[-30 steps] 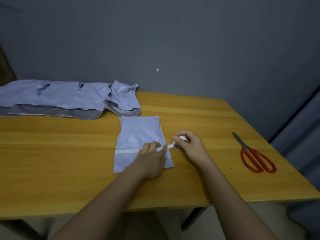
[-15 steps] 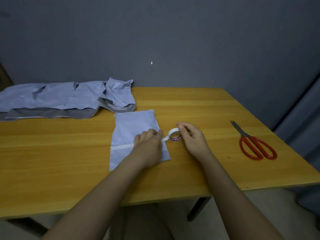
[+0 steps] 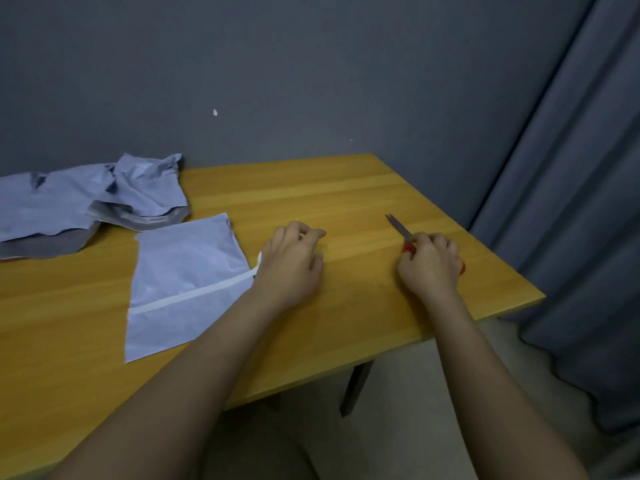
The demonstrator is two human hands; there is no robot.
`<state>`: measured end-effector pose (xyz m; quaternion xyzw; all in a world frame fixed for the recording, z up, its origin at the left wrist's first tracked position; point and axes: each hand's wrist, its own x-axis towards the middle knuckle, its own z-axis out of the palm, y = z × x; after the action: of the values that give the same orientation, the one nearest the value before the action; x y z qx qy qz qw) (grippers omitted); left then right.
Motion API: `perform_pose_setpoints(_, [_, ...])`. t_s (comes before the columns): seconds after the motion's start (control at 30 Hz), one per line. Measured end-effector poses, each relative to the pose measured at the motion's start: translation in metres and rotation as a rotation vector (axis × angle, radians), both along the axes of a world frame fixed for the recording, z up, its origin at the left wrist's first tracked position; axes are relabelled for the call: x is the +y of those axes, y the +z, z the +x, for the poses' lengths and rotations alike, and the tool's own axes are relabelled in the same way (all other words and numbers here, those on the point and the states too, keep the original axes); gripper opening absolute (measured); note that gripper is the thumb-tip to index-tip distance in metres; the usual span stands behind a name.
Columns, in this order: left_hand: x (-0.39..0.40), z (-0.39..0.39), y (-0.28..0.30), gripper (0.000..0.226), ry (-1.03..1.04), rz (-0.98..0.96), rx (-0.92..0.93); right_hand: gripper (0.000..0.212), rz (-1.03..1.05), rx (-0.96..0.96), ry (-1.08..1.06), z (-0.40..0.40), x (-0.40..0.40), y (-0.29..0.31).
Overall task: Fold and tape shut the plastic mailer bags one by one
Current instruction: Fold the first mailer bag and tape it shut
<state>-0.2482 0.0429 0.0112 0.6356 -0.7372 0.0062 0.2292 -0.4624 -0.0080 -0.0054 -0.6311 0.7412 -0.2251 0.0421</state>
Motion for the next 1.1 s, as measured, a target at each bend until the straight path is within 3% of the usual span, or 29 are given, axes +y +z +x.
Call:
perform_pose_setpoints(0.1, [-0.007,-0.015,0.000,0.042,-0.026,0.024,-0.035,0.044,0.153,0.006,-0.021,-0.014,-0.004,0.001])
perform_pose_setpoints(0.3, [-0.015,-0.015,0.003,0.038,0.007,0.027,0.005,0.048,0.231,0.027,-0.060,-0.013,-0.012,0.006])
perform_pose_setpoints(0.57, [-0.013,0.026,0.012,0.039,0.074,0.064,0.105,0.032,0.211,0.037,-0.021,-0.003,-0.016,0.017])
perform_pose_setpoints(0.87, [-0.008,0.078,0.015,0.031,0.007,0.202,0.308,0.051,0.097,-0.428,0.223,0.039,0.000,0.012])
perform_pose_setpoints(1.1, [-0.006,0.094,0.020,0.027,-0.090,0.335,0.474,0.037,0.150,-0.428,0.328,0.079,0.033,0.022])
